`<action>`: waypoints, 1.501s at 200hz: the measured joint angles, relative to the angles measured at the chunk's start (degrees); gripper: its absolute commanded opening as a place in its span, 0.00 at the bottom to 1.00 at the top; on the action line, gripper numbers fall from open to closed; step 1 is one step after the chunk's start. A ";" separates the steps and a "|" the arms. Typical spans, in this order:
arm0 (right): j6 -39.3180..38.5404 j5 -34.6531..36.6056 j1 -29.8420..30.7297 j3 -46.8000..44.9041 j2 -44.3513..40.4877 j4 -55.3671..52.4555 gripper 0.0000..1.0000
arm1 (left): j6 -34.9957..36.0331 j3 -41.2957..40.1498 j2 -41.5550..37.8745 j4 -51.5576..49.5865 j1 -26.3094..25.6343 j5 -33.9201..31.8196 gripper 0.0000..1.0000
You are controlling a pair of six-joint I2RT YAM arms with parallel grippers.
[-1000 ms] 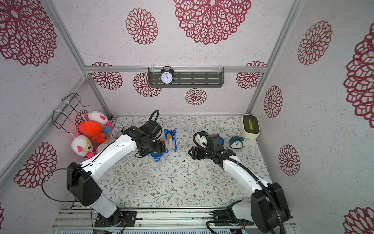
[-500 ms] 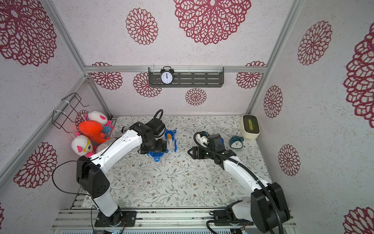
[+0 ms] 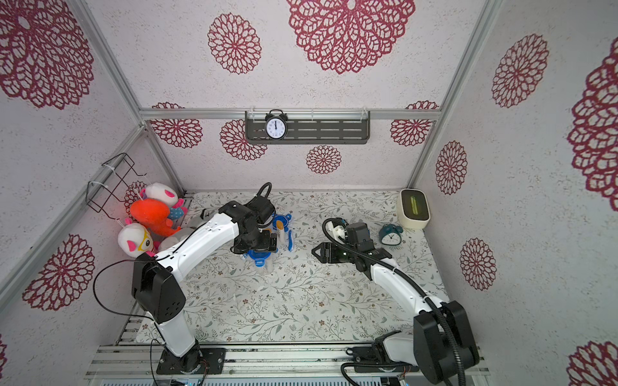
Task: Pack away toiletry kits
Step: Close the fastener on the container.
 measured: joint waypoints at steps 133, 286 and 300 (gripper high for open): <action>0.09 -2.01 -2.80 -2.38 -0.79 1.51 0.73 | -1.16 -0.92 0.72 1.16 0.22 0.44 0.85; -2.05 -0.52 -3.02 -3.63 -2.75 5.77 0.99 | 4.26 -4.63 -5.79 7.50 0.07 0.79 0.98; -3.08 0.90 -2.64 -3.61 -2.89 7.17 0.99 | 5.57 -5.90 -7.87 8.61 0.07 0.83 0.98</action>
